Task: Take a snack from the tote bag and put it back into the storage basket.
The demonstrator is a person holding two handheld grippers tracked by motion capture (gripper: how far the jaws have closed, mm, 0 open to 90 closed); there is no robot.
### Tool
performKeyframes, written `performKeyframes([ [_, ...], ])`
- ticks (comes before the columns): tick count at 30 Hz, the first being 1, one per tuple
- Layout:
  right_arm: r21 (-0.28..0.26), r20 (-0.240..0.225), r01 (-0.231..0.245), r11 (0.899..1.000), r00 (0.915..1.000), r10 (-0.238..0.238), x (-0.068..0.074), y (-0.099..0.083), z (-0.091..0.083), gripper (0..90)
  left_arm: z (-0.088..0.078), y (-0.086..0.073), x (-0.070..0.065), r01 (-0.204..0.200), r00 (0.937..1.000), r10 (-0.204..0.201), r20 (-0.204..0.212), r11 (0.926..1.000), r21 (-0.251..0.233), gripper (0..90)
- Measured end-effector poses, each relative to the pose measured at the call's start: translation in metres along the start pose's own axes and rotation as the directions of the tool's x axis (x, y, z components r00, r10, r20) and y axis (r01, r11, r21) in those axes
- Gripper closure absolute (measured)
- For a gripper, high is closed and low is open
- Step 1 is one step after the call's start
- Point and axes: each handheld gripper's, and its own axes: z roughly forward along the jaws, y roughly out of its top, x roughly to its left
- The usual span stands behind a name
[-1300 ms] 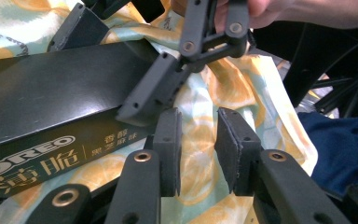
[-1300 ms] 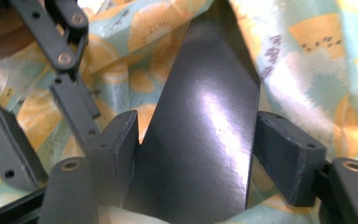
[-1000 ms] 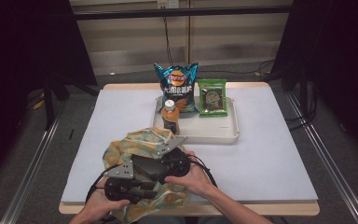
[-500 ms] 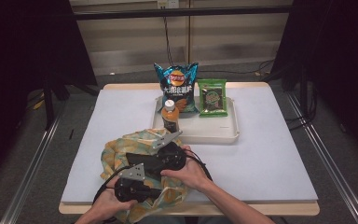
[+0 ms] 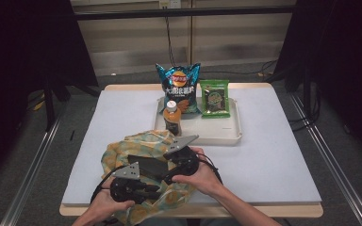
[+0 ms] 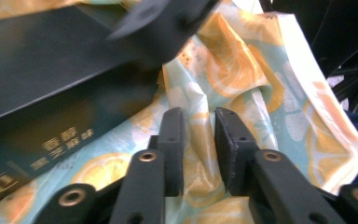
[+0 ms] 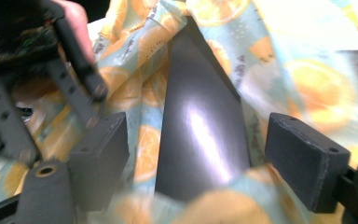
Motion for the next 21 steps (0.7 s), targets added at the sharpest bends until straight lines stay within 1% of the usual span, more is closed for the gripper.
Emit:
performKeyframes([
  [1, -0.007, 0.001, -0.003, 1.000, 1.0000, 0.003, 0.001, -0.001, -0.004, 20.8, -0.003, 0.000, 0.000, 0.004, 1.0000, -0.004, -0.007, 0.9999, -0.012, 71.2],
  [3, -0.022, 0.010, 0.005, 1.000, 0.9999, -0.004, 0.004, -0.003, -0.015, 22.0, -0.009, 0.000, 0.001, 0.011, 0.9999, -0.011, -0.002, 0.9989, -0.045, 69.7],
  [4, -0.022, 0.014, 0.008, 1.000, 0.9999, -0.008, 0.006, -0.004, -0.020, 22.8, -0.011, 0.000, 0.001, 0.017, 0.9998, -0.017, -0.002, 0.9976, -0.067, 68.6],
  [5, -0.015, 0.019, 0.011, 1.000, 0.9998, -0.011, 0.006, -0.006, -0.024, 23.4, -0.014, 0.000, 0.002, 0.026, 0.9996, -0.027, -0.005, 0.9960, -0.086, 65.5],
  [6, -0.006, 0.030, 0.007, 1.000, 0.9995, -0.006, 0.006, -0.010, -0.027, 24.6, -0.016, 0.000, 0.003, 0.022, 0.9997, -0.023, -0.011, 0.9957, -0.090, 64.1],
  [8, 0.000, 0.023, 0.006, 1.000, 0.9997, -0.006, 0.007, -0.016, -0.028, 29.7, -0.020, 0.000, 0.005, 0.034, 0.9990, -0.037, -0.027, 0.9933, -0.110, 63.1],
  [9, 0.003, 0.026, 0.006, 1.000, 0.9996, -0.006, 0.007, -0.019, -0.028, 34.7, -0.022, 0.000, 0.006, 0.038, 0.9985, -0.042, -0.034, 0.9920, -0.120, 62.7],
  [10, 0.018, 0.008, 0.008, 1.000, 0.9999, -0.008, 0.007, -0.023, -0.026, 41.6, -0.023, 0.000, 0.007, 0.041, 0.9983, -0.046, -0.035, 0.9906, -0.130, 62.6],
  [11, 0.018, 0.013, 0.013, 1.000, 0.9998, -0.013, 0.007, -0.025, -0.026, 45.9, -0.024, -0.001, 0.009, 0.047, 0.9978, -0.053, -0.039, 0.9897, -0.135, 62.7],
  [12, 0.016, 0.018, 0.021, 1.000, 0.9996, -0.021, 0.008, -0.026, -0.026, 54.0, -0.025, -0.002, 0.010, 0.050, 0.9974, -0.057, -0.045, 0.9899, -0.133, 62.6],
  [13, 0.012, 0.007, 0.016, 1.000, 0.9998, -0.017, 0.008, -0.027, -0.026, 60.9, -0.025, -0.002, 0.011, 0.058, 0.9965, -0.066, -0.050, 0.9883, -0.141, 62.4],
  [15, 0.003, -0.010, 0.017, 1.000, 0.9998, -0.017, 0.007, -0.027, -0.029, 75.2, -0.025, -0.003, 0.012, 0.064, 0.9960, -0.072, -0.052, 0.9881, -0.140, 61.9],
  [16, 0.007, -0.012, 0.023, 1.000, 0.9997, -0.023, 0.007, -0.028, -0.030, 81.3, -0.025, -0.003, 0.012, 0.067, 0.9956, -0.075, -0.055, 0.9880, -0.139, 61.5],
  [17, 0.003, -0.013, 0.018, 1.000, 0.9998, -0.018, 0.007, -0.029, -0.031, 86.1, -0.025, -0.004, 0.013, 0.065, 0.9955, -0.074, -0.059, 0.9888, -0.134, 61.0],
  [18, 0.003, -0.018, 0.016, 1.000, 0.9997, -0.016, 0.006, -0.030, -0.033, 90.0, -0.024, -0.004, 0.012, 0.077, 0.9945, -0.086, -0.060, 0.9876, -0.137, 60.3],
  [19, 0.012, -0.012, 0.016, 1.000, 0.9998, -0.016, 0.006, -0.032, -0.034, 90.0, -0.024, -0.004, 0.013, 0.064, 0.9954, -0.072, -0.063, 0.9910, -0.118, 60.2],
  [20, 0.012, -0.003, 0.009, 1.000, 1.0000, -0.009, 0.004, -0.035, -0.036, 90.0, -0.022, -0.004, 0.013, 0.072, 0.9945, -0.081, -0.067, 0.9906, -0.116, 59.7],
  [21, 0.021, -0.009, -0.003, 1.000, 1.0000, 0.003, 0.002, -0.038, -0.037, 90.0, -0.022, -0.004, 0.014, 0.072, 0.9944, -0.080, -0.069, 0.9911, -0.112, 58.7],
])
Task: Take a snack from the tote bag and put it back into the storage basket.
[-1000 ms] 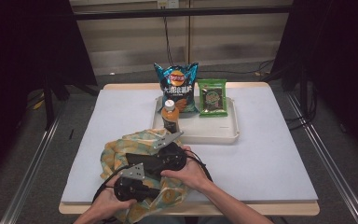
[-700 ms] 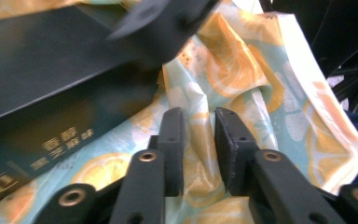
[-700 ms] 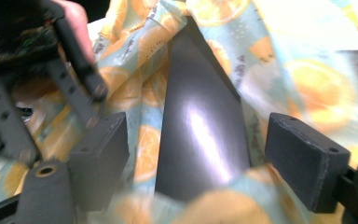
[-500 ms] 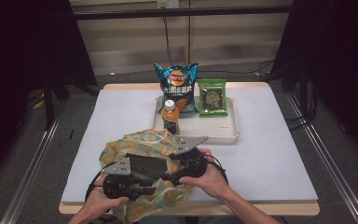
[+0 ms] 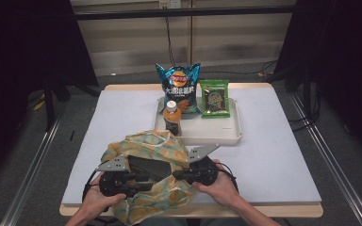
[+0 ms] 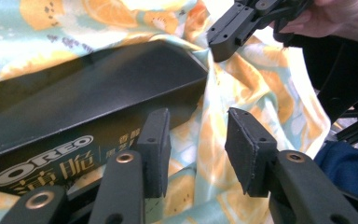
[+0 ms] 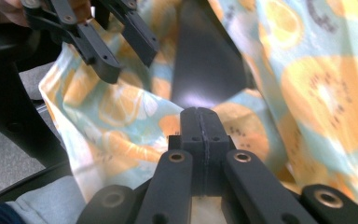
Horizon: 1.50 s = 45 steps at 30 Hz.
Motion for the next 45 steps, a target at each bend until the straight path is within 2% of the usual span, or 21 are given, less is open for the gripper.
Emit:
performKeyframes([
  [8, 0.036, 0.033, -0.027, 0.999, 0.9991, 0.026, -0.011, -0.021, -0.005, 90.0, 0.003, 0.000, 0.001, -0.002, 0.9999, 0.002, -0.010, 0.9998, 0.021, 56.6],
  [9, 0.062, 0.041, -0.030, 0.998, 0.9988, 0.027, -0.013, -0.029, -0.002, 90.0, 0.003, -0.001, 0.002, 0.000, 0.9999, 0.001, -0.013, 0.9996, 0.027, 55.8],
  [14, 0.079, 0.030, -0.046, 0.996, 0.9986, 0.044, -0.016, -0.036, 0.004, 90.0, 0.003, -0.002, 0.003, 0.001, 0.9999, -0.001, -0.012, 0.9995, 0.031, 55.4],
  [17, 0.052, 0.020, -0.042, 0.998, 0.9989, 0.041, -0.017, -0.032, 0.003, 90.0, 0.002, -0.002, 0.003, -0.002, 0.9999, 0.002, -0.013, 0.9997, 0.026, 55.0],
  [18, 0.039, 0.020, -0.031, 0.999, 0.9993, 0.031, -0.017, -0.029, 0.002, 85.8, 0.002, -0.001, 0.003, -0.005, 0.9998, 0.005, -0.017, 0.9996, 0.029, 55.0],
  [19, 0.012, 0.020, -0.033, 0.999, 0.9993, 0.032, -0.016, -0.022, -0.001, 70.5, 0.000, -0.001, 0.003, -0.011, 0.9995, 0.012, -0.028, 0.9997, 0.021, 53.3],
  [20, 0.012, 0.020, -0.033, 0.999, 0.9993, 0.032, -0.016, -0.022, -0.001, 70.5, 0.000, -0.001, 0.003, -0.011, 0.9995, 0.012, -0.028, 0.9997, 0.021, 52.2],
  [21, -0.024, 0.015, -0.015, 1.000, 0.9998, 0.015, -0.014, -0.014, -0.004, 66.5, -0.001, -0.001, 0.003, -0.011, 0.9990, 0.012, -0.042, 0.9998, 0.015, 49.4],
  [23, -0.053, 0.016, -0.004, 0.999, 0.9999, 0.005, -0.010, -0.005, -0.006, 61.2, -0.001, 0.000, 0.003, -0.017, 0.9987, 0.018, -0.049, 0.9997, 0.015, 48.2],
  [28, -0.092, 0.000, 0.015, 0.996, 0.9999, -0.015, -0.006, 0.014, -0.001, 62.4, 0.000, -0.001, 0.002, -0.022, 0.9988, 0.023, -0.044, 0.9996, 0.018, 49.7],
  [29, -0.078, 0.004, 0.038, 0.996, 0.9993, -0.038, -0.004, 0.021, 0.006, 62.5, 0.000, -0.001, 0.002, -0.023, 0.9988, 0.023, -0.042, 0.9995, 0.021, 51.8],
  [32, -0.050, -0.002, 0.052, 0.997, 0.9987, -0.052, -0.002, 0.026, 0.015, 61.1, 0.002, -0.001, 0.000, -0.029, 0.9991, 0.030, -0.031, 0.9991, 0.031, 54.5],
  [34, -0.034, 0.023, 0.056, 0.998, 0.9982, -0.055, -0.004, 0.028, 0.027, 56.7, 0.002, -0.002, -0.001, -0.028, 0.9992, 0.029, -0.026, 0.9991, 0.032, 54.9],
  [36, -0.040, 0.025, 0.047, 0.998, 0.9986, -0.046, -0.005, 0.029, 0.029, 52.6, 0.002, -0.002, 0.000, -0.034, 0.9990, 0.035, -0.027, 0.9988, 0.035, 54.9],
  [37, -0.037, 0.039, 0.038, 0.999, 0.9986, -0.036, -0.005, 0.030, 0.031, 46.8, 0.001, -0.002, 0.000, -0.030, 0.9993, 0.031, -0.021, 0.9991, 0.028, 54.8],
  [39, -0.022, 0.048, 0.042, 0.999, 0.9980, -0.041, -0.005, 0.029, 0.033, 44.6, 0.000, -0.002, 0.000, -0.031, 0.9992, 0.031, -0.026, 0.9991, 0.028, 54.8],
  [44, -0.017, 0.033, 0.043, 0.999, 0.9985, -0.043, -0.002, 0.027, 0.036, 38.6, -0.003, -0.001, 0.001, -0.029, 0.9991, 0.030, -0.031, 0.9991, 0.032, 54.5],
  [45, -0.014, 0.028, 0.050, 0.999, 0.9984, -0.050, 0.001, 0.027, 0.037, 37.7, -0.003, -0.002, 0.001, -0.018, 0.9994, 0.019, -0.031, 0.9997, 0.018, 54.5],
])
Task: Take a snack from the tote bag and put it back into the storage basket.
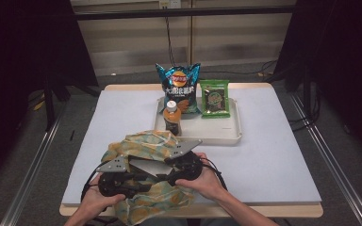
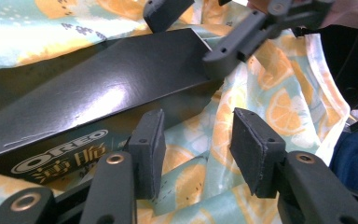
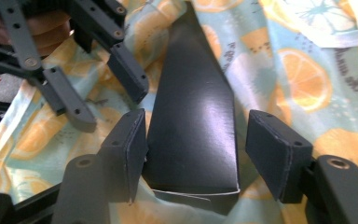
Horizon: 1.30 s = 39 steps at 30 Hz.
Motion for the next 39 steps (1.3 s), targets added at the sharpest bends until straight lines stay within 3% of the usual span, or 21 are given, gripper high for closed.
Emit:
performKeyframes([
  [2, 0.013, 0.006, 0.007, 1.000, 1.0000, -0.007, 0.001, 0.000, 0.001, 37.4, -0.001, 0.000, 0.001, -0.008, 1.0000, 0.008, -0.004, 0.9999, 0.011, 54.5],
  [8, 0.061, 0.020, 0.011, 0.998, 0.9997, -0.012, 0.004, -0.005, 0.014, 36.0, -0.010, -0.001, 0.007, 0.013, 0.9995, -0.013, -0.029, 0.9996, -0.024, 54.7],
  [20, 0.084, 0.025, 0.008, 0.996, 0.9996, -0.011, -0.003, -0.007, 0.035, 38.2, -0.017, -0.002, 0.011, 0.025, 0.9979, -0.029, -0.059, 0.9980, -0.057, 53.1],
  [24, 0.093, 0.033, 0.023, 0.995, 0.9991, -0.027, -0.007, -0.003, 0.032, 43.1, -0.019, -0.002, 0.012, 0.026, 0.9968, -0.031, -0.074, 0.9974, -0.068, 51.6],
  [39, 0.087, 0.005, 0.038, 0.995, 0.9993, -0.038, -0.011, 0.012, 0.010, 43.6, -0.026, 0.001, 0.009, 0.036, 0.9944, -0.047, -0.095, 0.9930, -0.113, 51.3],
])
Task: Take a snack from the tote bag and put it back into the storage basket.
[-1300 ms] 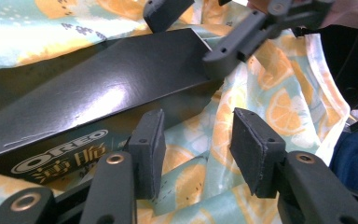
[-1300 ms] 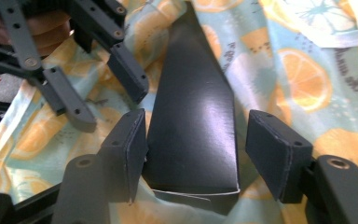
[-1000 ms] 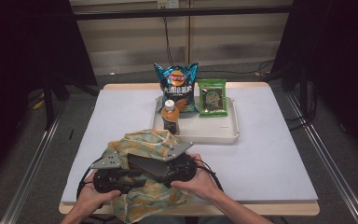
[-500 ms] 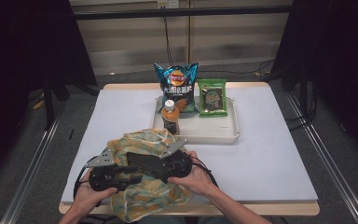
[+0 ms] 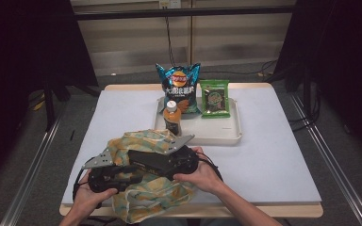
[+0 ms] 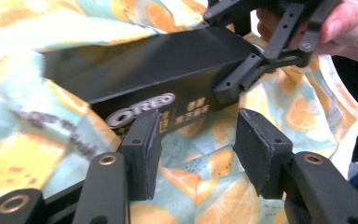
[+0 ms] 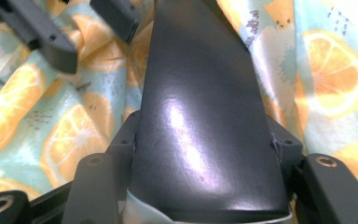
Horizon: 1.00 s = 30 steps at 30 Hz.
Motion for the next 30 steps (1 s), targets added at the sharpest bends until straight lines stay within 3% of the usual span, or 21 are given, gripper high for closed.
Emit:
performKeyframes([
  [5, -0.010, -0.001, -0.005, 1.000, 1.0000, 0.005, 0.000, -0.002, -0.008, 43.6, -0.008, 0.005, -0.001, -0.008, 0.9998, 0.007, -0.021, 0.9985, -0.055, 48.5],
  [8, -0.009, -0.006, -0.007, 1.000, 1.0000, 0.007, -0.001, -0.005, -0.009, 43.6, -0.013, 0.008, 0.001, -0.012, 0.9991, 0.008, -0.041, 0.9958, -0.091, 41.4],
  [12, -0.009, -0.007, -0.016, 1.000, 0.9998, 0.016, -0.003, -0.010, -0.012, 43.6, -0.023, 0.012, 0.005, -0.023, 0.9959, 0.010, -0.090, 0.9895, -0.143, 38.3],
  [13, -0.003, -0.008, -0.014, 1.000, 0.9999, 0.014, -0.003, -0.011, -0.014, 43.7, -0.028, 0.014, 0.006, -0.022, 0.9927, 0.002, -0.121, 0.9863, -0.164, 37.1],
  [15, -0.007, -0.008, -0.010, 1.000, 0.9999, 0.010, -0.003, -0.011, -0.016, 43.7, -0.029, 0.014, 0.009, -0.011, 0.9913, -0.013, -0.131, 0.9835, -0.180, 35.4],
  [18, -0.008, -0.005, -0.008, 1.000, 1.0000, 0.008, -0.001, -0.012, -0.018, 43.7, -0.028, 0.014, 0.013, -0.025, 0.9872, -0.002, -0.160, 0.9863, -0.163, 33.6],
  [19, -0.009, -0.005, -0.001, 1.000, 1.0000, 0.001, 0.000, -0.012, -0.019, 43.7, -0.024, 0.014, 0.015, -0.024, 0.9824, -0.003, -0.187, 0.9894, -0.143, 31.9],
  [24, 0.001, -0.009, 0.005, 1.000, 0.9999, -0.005, 0.003, -0.012, -0.019, 43.7, -0.015, 0.012, 0.020, -0.004, 0.9855, -0.015, -0.169, 0.9937, -0.112, 30.8],
  [26, 0.001, -0.012, 0.013, 1.000, 0.9998, -0.013, 0.004, -0.012, -0.018, 43.7, -0.011, 0.010, 0.022, 0.001, 0.9868, -0.016, -0.161, 0.9954, -0.096, 36.1],
  [27, 0.008, -0.015, 0.023, 1.000, 0.9996, -0.023, 0.005, -0.012, -0.018, 43.8, -0.012, 0.010, 0.024, 0.011, 0.9865, -0.028, -0.161, 0.9949, -0.101, 55.8],
  [28, 0.008, -0.015, 0.023, 1.000, 0.9996, -0.023, 0.005, -0.012, -0.018, 43.8, -0.012, 0.010, 0.024, 0.011, 0.9865, -0.028, -0.161, 0.9949, -0.101, 65.3],
  [29, 0.009, -0.018, 0.022, 1.000, 0.9996, -0.022, 0.006, -0.013, -0.017, 43.8, -0.013, 0.009, 0.026, 0.030, 0.9867, -0.048, -0.156, 0.9930, -0.114, 65.3],
  [30, 0.009, -0.017, 0.023, 1.000, 0.9996, -0.023, 0.006, -0.013, -0.017, 43.8, -0.014, 0.009, 0.026, 0.040, 0.9878, -0.058, -0.145, 0.9918, -0.121, 76.9],
])
